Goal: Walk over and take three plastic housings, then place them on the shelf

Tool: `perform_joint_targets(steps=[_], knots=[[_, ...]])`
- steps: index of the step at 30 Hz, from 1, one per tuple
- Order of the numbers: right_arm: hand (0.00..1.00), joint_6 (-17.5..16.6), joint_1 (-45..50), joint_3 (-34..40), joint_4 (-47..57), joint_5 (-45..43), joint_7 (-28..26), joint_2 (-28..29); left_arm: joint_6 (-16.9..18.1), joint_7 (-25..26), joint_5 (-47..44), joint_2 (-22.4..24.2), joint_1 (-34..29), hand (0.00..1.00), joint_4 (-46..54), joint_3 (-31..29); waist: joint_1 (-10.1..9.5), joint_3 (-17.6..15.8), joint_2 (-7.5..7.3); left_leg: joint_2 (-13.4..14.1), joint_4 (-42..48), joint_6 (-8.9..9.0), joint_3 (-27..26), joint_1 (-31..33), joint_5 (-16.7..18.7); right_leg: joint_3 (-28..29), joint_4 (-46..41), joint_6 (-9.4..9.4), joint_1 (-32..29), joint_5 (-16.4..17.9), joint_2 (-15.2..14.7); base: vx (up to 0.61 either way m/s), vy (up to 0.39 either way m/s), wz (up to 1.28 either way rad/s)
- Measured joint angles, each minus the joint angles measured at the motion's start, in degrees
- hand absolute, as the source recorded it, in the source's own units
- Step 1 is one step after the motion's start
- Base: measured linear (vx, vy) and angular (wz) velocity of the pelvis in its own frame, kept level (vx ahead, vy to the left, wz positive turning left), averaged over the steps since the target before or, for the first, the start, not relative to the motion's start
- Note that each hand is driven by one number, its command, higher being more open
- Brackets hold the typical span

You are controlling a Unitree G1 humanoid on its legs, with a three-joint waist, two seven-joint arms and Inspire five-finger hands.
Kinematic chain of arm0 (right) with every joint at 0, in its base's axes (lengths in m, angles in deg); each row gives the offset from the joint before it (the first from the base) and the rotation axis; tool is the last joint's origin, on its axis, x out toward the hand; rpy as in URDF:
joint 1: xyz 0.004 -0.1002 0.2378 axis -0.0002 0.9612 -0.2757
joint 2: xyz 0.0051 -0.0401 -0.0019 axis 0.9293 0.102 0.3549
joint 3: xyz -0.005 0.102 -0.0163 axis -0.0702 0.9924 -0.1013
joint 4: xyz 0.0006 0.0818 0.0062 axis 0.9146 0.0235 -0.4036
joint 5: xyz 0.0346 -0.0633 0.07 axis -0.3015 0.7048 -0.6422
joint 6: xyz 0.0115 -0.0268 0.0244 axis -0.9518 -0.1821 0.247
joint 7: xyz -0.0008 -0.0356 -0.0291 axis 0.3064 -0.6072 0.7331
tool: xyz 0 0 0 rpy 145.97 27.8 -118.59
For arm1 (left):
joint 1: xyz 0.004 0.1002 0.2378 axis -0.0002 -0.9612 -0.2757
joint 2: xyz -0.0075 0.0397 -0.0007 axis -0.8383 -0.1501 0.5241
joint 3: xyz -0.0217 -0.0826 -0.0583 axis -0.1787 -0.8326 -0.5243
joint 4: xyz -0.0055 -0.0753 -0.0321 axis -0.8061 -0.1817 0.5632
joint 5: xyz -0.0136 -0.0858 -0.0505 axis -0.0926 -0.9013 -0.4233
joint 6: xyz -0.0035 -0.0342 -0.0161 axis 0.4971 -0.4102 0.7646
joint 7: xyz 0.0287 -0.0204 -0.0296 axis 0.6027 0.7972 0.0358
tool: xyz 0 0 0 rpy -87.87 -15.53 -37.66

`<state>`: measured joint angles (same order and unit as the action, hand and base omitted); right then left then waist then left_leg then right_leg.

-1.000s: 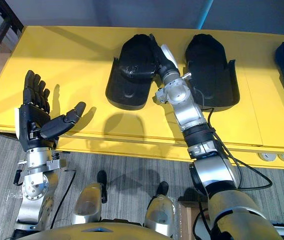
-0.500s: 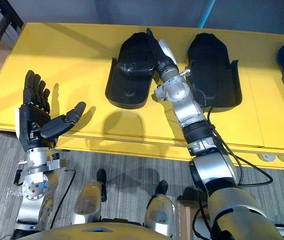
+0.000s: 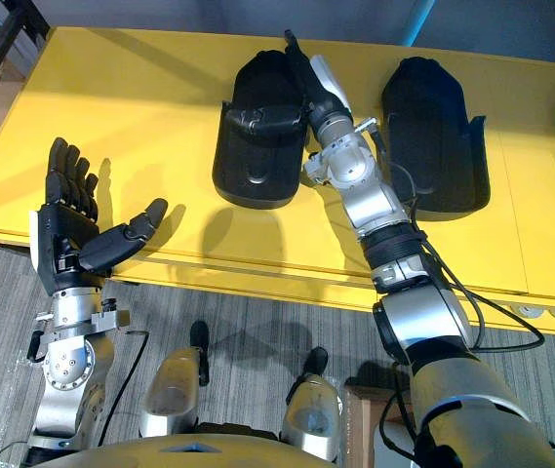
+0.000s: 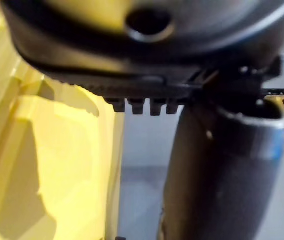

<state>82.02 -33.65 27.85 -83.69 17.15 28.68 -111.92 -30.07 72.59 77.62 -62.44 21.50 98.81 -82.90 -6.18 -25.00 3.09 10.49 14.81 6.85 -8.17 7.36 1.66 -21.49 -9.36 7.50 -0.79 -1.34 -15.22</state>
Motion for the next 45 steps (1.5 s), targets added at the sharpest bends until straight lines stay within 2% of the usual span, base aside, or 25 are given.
perform_joint_targets(steps=[4, 6, 8, 9, 11, 12, 14, 19, 21, 26, 29, 38, 45], knots=[[1.0, 0.0, 0.2, 0.7, 3.4, -0.1, 2.5, -0.3, 0.0, -0.4, -0.1, 0.0, 0.0, 1.0, 0.0, 0.1, 0.22, 0.0, -0.01, 0.1, -0.1, 0.01, -0.5, -0.1, 0.0, 0.4, 0.5, 0.3, -0.1, -0.3, 0.1, 0.0, 0.0, -0.04], [1.0, 1.4, 2.7, 2.8, 12.4, -0.9, 2.7, -0.4, 0.0, -0.6, -0.2, -0.1, -0.2, 1.0, 0.0, 0.3, 0.29, 0.0, -0.03, 0.1, -0.2, 0.17, -1.2, -0.6, 0.2, 0.9, 0.8, 0.47, -0.1, -0.4, 0.2, 0.01, -0.002, -0.16], [1.0, 2.8, 8.0, 5.4, 28.8, -6.7, 2.8, -0.4, 0.0, -0.8, -0.2, -0.1, -0.3, 1.0, 0.0, 0.4, 0.81, 0.2, -0.31, 0.2, -0.4, 0.24, -2.5, -1.4, 0.6, 1.9, 1.6, 0.66, 0.2, -0.7, 0.3, 0.04, 0.003, -0.23], [1.0, 2.9, 8.9, 5.7, 32.0, -7.9, 2.8, -0.4, 0.0, -0.8, -0.2, -0.1, -0.3, 1.0, 0.0, 0.4, 1.1, 0.3, -0.44, 0.2, -0.5, 0.25, -2.8, -1.8, 0.6, 2.3, 1.8, 0.68, 0.3, -0.8, 0.3, 0.05, 0.01, -0.26], [1.0, 3.5, 12.4, 7.5, 42.1, -13.7, 2.1, -0.4, 0.0, -1.0, -0.2, -0.3, -0.2, 1.0, 0.0, 0.4, 2.55, 1.4, -1.66, 0.2, -1.4, 0.29, -4.3, -3.1, 0.8, 3.5, 2.9, 0.82, 0.6, -1.4, 0.4, 0.05, 0.014, -0.28], [1.0, 3.7, 13.4, 8.3, 43.9, -14.6, 2.1, -0.4, 0.0, -1.1, -0.2, -0.3, -0.2, 1.0, 0.0, 0.4, 3.14, 1.8, -2.09, 0.2, -1.4, 0.3, -4.6, -3.4, 1.0, 3.6, 3.1, 0.86, 0.9, -1.4, 0.4, 0.04, 0.011, -0.26], [1.0, 5.0, 18.5, 13.3, 48.9, -19.1, 1.4, -1.3, 0.0, -2.1, -0.2, -0.5, -0.3, 1.0, -0.2, 0.4, 4.0, 4.6, -3.7, 0.2, -2.1, 0.42, -6.0, -4.4, 1.5, 4.7, 4.0, 0.99, 1.1, -1.6, 0.6, 0.05, 0.011, -0.24], [1.0, 8.4, 28.2, 23.6, 51.0, -23.6, -1.1, -6.3, 0.1, -4.1, -0.3, -1.7, -0.6, 1.0, -2.2, -1.1, 5.56, 9.8, -4.59, 0.3, -2.1, 0.69, -8.0, -5.5, 2.7, 6.4, 5.5, 1.26, 1.3, -2.0, 0.7, 0.06, 0.021, -0.2], [1.0, 12.4, 35.4, 28.7, 51.0, -23.6, -3.0, -7.2, 0.1, -5.3, -0.4, -2.0, -1.8, 1.0, -2.2, -3.0, 6.85, 11.9, -4.35, 0.7, -2.2, 1.01, -9.0, -6.0, 3.2, 7.2, 6.2, 1.23, 1.4, -2.1, 1.2, 0.05, 0.001, -0.18], [1.0, 15.0, 46.5, 31.6, 49.3, -22.5, -5.2, -7.0, 0.1, -6.7, -1.0, -2.1, -2.5, 1.0, -2.2, -4.2, 8.36, 12.9, -3.62, 1.2, -2.9, 1.26, -10.3, -6.7, 3.4, 8.3, 6.6, 1.16, 1.1, -2.2, 1.7, 0.03, -0.013, -0.14], [1.0, 15.3, 50.0, 31.6, 45.5, -22.5, -5.5, -5.3, 0.1, -7.4, -1.0, -2.1, -2.4, 1.0, -2.2, -4.2, 8.52, 13.3, -3.2, 1.2, -3.4, 1.28, -11.0, -7.6, 3.3, 9.1, 6.6, 1.16, 1.1, -2.2, 1.7, 0.0, -0.001, -0.14], [1.0, 15.1, 52.5, 31.5, 38.2, -22.6, -5.8, -0.6, 0.1, -7.6, -1.0, -3.2, -2.4, 1.0, -2.0, -4.3, 8.88, 14.1, -3.07, 1.1, -4.4, 1.39, -10.8, -7.6, 3.0, 9.0, 6.6, 1.1, 0.8, -2.2, 1.9, 0.0, -0.001, -0.01], [1.0, 13.1, 54.6, 31.4, 37.6, -22.6, -6.8, 1.9, -1.0, -7.6, -1.0, -4.1, -2.4, 1.0, 0.2, -4.8, 9.04, 14.5, -3.15, 1.1, -4.4, 1.35, -10.3, -6.9, 2.7, 8.2, 6.6, 0.88, 0.6, -2.1, 1.9, 0.0, -0.005, 0.06]])
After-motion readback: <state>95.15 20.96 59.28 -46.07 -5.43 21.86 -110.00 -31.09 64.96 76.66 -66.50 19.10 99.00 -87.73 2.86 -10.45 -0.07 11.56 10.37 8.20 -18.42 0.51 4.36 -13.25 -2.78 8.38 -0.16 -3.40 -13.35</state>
